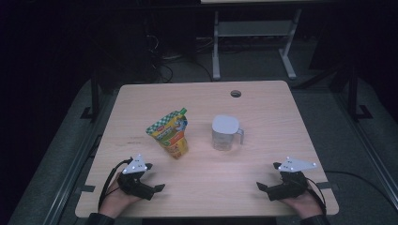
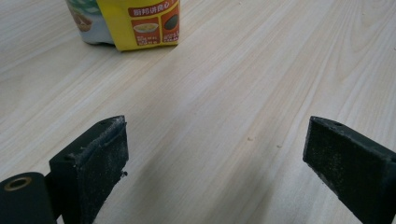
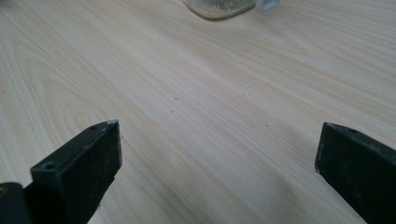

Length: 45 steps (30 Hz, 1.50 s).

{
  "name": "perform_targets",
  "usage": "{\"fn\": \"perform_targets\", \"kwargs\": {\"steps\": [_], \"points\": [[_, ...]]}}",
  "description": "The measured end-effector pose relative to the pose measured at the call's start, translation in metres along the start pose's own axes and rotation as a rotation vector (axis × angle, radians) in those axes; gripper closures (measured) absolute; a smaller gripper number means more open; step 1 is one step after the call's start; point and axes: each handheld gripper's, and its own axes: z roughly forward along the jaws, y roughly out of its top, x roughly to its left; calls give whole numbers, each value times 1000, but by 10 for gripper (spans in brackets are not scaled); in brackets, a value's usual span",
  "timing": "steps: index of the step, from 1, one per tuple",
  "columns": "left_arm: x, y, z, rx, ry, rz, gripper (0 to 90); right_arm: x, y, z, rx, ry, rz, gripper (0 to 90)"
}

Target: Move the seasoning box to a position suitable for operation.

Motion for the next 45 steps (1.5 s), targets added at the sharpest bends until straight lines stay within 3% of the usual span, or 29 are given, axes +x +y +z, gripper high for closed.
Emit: {"fn": "perform_targets", "kwargs": {"steps": [10,21,30,45], "points": [[0,-1,-1,-10,-5,-12,63,0,4,5,7,30,-16,3],[-1,-1,-2,-16,-10,4,63,1,18,7,1,35,-44,78],[0,-1,-4,-29,-10,2,66,1,32,8,-22,65,-55,131],[-1,0,-3,-40,-26,-11,66,-12,57,14,-51,81,-75,151]]}}
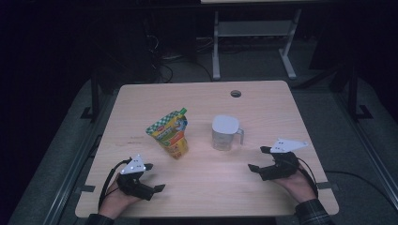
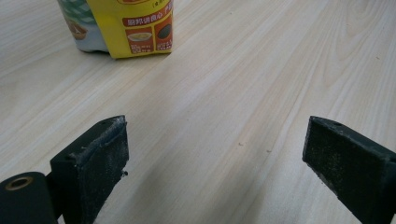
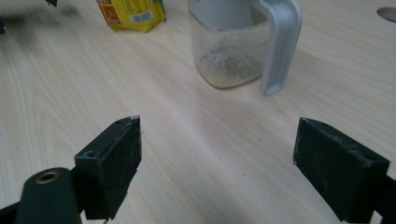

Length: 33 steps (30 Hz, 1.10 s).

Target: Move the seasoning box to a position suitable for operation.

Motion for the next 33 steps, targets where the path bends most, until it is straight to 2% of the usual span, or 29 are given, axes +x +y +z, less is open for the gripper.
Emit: {"fn": "perform_targets", "kwargs": {"steps": [5,14,18,20,23,28,31,33], "points": [[0,0,0,1,-6,7,66,-8,12,2,0,4,-16,156],[-1,2,2,0,-16,7,68,-25,29,11,-12,63,-34,193],[0,2,3,-2,-17,2,68,-29,35,14,-14,68,-38,202],[0,1,3,-1,-17,5,68,-34,38,18,-39,79,-26,232],[0,1,2,-3,-18,5,69,-39,39,24,-19,74,-31,245],[-1,2,3,-4,-23,0,69,-45,44,34,-25,72,-40,293],[-1,1,3,-2,-23,0,69,-47,48,41,-50,97,-47,339],[-1,1,3,0,-23,4,69,-50,50,48,-21,108,-56,358]]}}
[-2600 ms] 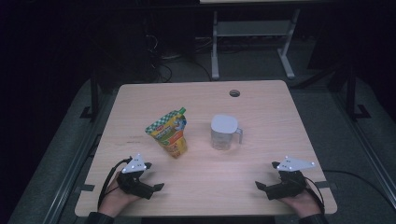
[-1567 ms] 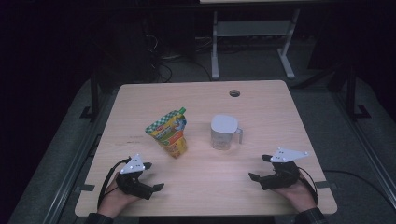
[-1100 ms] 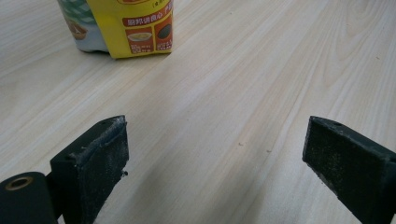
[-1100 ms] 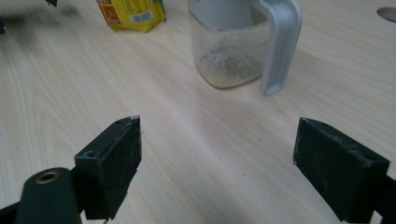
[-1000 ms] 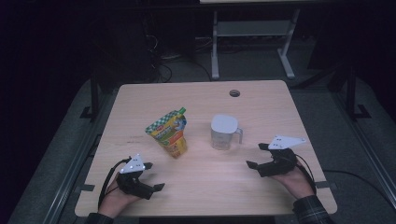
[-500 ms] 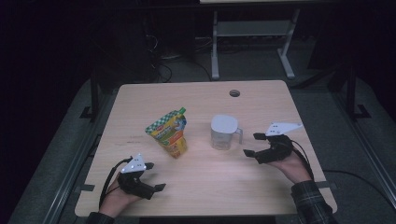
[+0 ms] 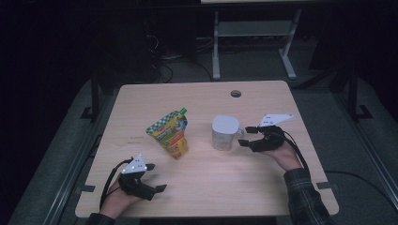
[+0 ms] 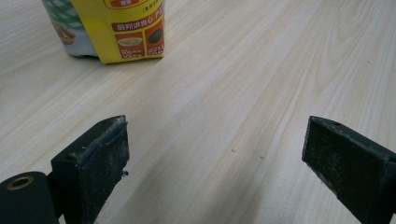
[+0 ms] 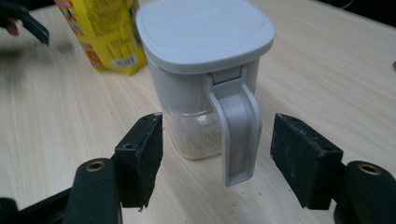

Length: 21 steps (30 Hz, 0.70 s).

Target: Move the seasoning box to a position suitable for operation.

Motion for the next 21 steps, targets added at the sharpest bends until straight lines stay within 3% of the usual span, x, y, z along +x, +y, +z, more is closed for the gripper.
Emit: {"fn": "perform_targets", "kwargs": {"steps": [7,11,14,21], "points": [[0,0,0,-2,-1,2,69,-8,5,10,-16,14,-4,393],[0,-1,-1,-6,-6,3,99,-12,2,12,-9,23,-7,468],[1,-1,-1,-6,-5,3,101,-14,1,15,-11,41,-14,577],[1,-1,-1,-5,-5,0,103,-13,0,16,-2,16,-31,647]]}}
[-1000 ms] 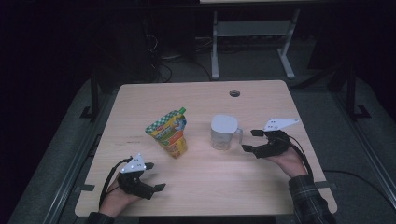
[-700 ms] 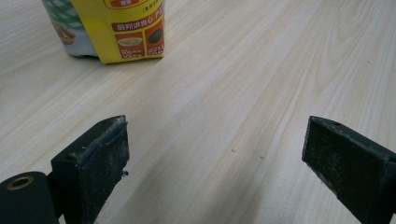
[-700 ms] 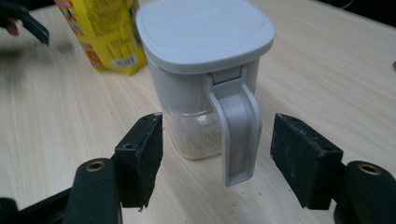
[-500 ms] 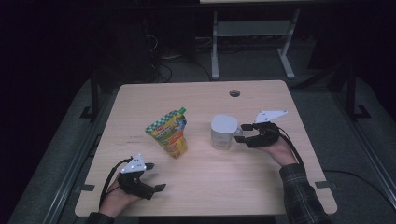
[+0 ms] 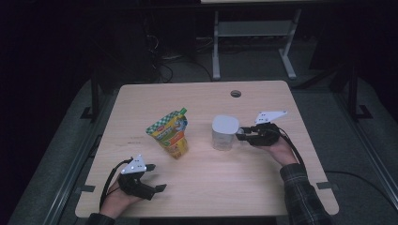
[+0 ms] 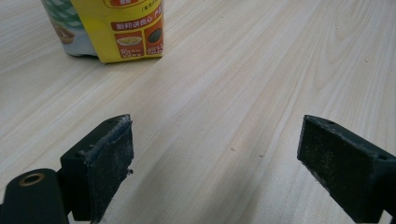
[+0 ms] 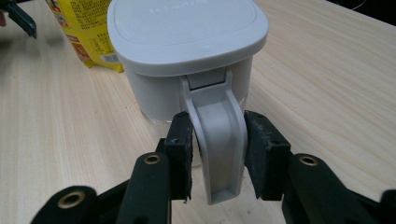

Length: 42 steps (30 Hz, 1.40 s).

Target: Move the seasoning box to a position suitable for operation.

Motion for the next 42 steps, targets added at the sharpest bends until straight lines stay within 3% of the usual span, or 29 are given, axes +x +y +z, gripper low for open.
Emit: {"fn": "perform_targets", "kwargs": {"steps": [8,21,42], "points": [[0,0,0,1,-1,3,105,13,3,-2,41,-19,-58,683],[0,0,0,1,-2,4,117,28,2,-8,44,-22,-70,690],[0,0,-1,-2,-1,2,118,67,-9,-28,22,-20,-90,690]]}}
